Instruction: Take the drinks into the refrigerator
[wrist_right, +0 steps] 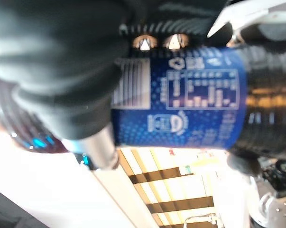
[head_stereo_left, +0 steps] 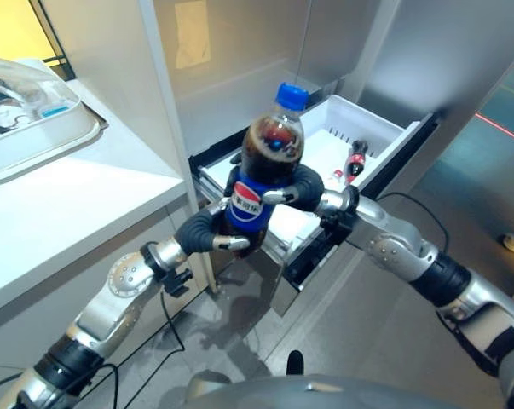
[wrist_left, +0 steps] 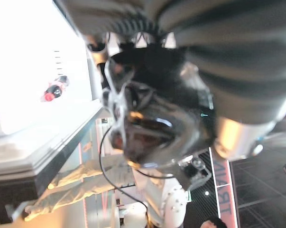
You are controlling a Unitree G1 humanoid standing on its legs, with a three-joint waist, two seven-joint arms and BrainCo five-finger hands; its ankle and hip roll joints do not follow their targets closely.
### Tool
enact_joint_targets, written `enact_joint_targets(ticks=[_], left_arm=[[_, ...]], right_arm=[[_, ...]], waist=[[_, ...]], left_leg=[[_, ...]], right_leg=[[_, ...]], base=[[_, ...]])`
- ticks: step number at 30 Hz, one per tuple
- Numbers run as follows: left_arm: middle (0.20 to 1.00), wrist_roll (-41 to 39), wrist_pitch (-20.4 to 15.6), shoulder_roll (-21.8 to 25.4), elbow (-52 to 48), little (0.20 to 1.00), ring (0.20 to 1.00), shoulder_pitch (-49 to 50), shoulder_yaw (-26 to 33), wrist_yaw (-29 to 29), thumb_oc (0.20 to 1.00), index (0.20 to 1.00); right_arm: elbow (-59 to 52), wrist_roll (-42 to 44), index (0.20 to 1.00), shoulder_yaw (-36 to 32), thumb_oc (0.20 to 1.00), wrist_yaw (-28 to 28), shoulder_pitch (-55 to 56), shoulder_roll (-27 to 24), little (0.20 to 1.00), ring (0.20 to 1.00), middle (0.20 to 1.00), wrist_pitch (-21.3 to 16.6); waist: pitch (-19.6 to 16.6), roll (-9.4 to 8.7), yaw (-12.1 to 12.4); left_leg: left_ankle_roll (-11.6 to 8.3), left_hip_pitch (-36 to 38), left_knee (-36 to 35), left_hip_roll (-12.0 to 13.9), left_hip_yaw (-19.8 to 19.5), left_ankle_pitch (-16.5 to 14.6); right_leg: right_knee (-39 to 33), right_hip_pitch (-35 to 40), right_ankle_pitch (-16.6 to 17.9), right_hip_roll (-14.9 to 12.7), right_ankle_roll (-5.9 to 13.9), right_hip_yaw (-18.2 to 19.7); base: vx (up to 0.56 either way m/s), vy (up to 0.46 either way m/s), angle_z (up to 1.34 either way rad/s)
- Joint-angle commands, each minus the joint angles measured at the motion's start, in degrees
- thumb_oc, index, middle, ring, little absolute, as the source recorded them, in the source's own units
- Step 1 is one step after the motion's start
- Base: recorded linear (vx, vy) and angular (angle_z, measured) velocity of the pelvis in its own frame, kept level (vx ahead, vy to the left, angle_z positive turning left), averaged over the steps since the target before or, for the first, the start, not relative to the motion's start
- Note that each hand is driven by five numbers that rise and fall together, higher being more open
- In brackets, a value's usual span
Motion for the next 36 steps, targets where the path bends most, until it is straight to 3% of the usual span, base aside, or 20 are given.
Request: enact_joint_targets(ticks=[1,10,12,26,36], left_arm=[[1.000,-3.1,-1.4,-0.8,1.0,1.000,1.000,-3.9,3.7,1.0,1.000,1.000],[1.000,-5.7,-0.1,0.8,1.3,1.000,1.000,-1.1,5.5,-0.2,1.000,1.000],[1.000,-3.8,0.4,-3.3,-1.9,1.000,1.000,0.9,4.1,0.8,1.000,1.000],[1.000,-8.3,1.5,-6.3,-4.1,1.000,1.000,11.3,13.5,-0.3,1.000,1.000],[1.000,-9.3,0.9,-7.9,-4.8,1.000,1.000,14.5,18.3,0.8,1.000,1.000]], right_arm=[[-9.2,2.2,0.200,0.4,0.200,3.9,-2.7,5.7,0.200,0.200,0.200,-2.8],[-8.3,2.3,0.200,-3.3,0.200,2.8,2.2,5.3,0.200,0.200,0.200,-4.1],[-6.5,1.3,0.200,-8.7,0.200,1.3,6.7,6.4,0.200,0.200,0.200,-6.4],[-6.8,-2.8,0.200,-33.4,0.200,-4.5,23.2,3.4,0.200,0.200,0.200,-13.7],[-6.2,-8.2,0.200,-40.0,0.200,-8.5,24.1,1.4,0.200,0.200,0.200,-16.8]], waist=[[-0.4,0.89,-0.1],[-0.5,1.01,-0.5],[-0.5,0.85,-0.7],[-0.2,0.51,-1.6],[0.5,1.18,-1.5]], left_leg=[[4.55,-0.7,0.1,-3.0,-4.5,-3.6],[4.54,-0.7,0.1,-3.1,-4.4,-3.6],[4.70,-0.7,0.1,-3.1,-4.5,-3.7],[4.92,-1.6,0.1,-3.1,-4.8,-3.8],[5.31,-1.9,0.1,-3.3,-4.5,-4.0]], right_leg=[[6.8,3.1,-7.5,-1.1,2.59,-3.8],[6.9,3.0,-7.5,-1.0,2.68,-3.5],[7.1,2.9,-7.6,-1.0,2.67,-3.6],[7.0,2.4,-7.6,-1.1,3.00,-3.8],[7.6,1.3,-7.9,-1.1,3.10,-3.2]], base=[[0.00,0.000,0.00],[0.00,0.000,0.00],[0.00,0.000,0.00],[0.00,0.000,0.00],[0.00,0.000,0.00]])
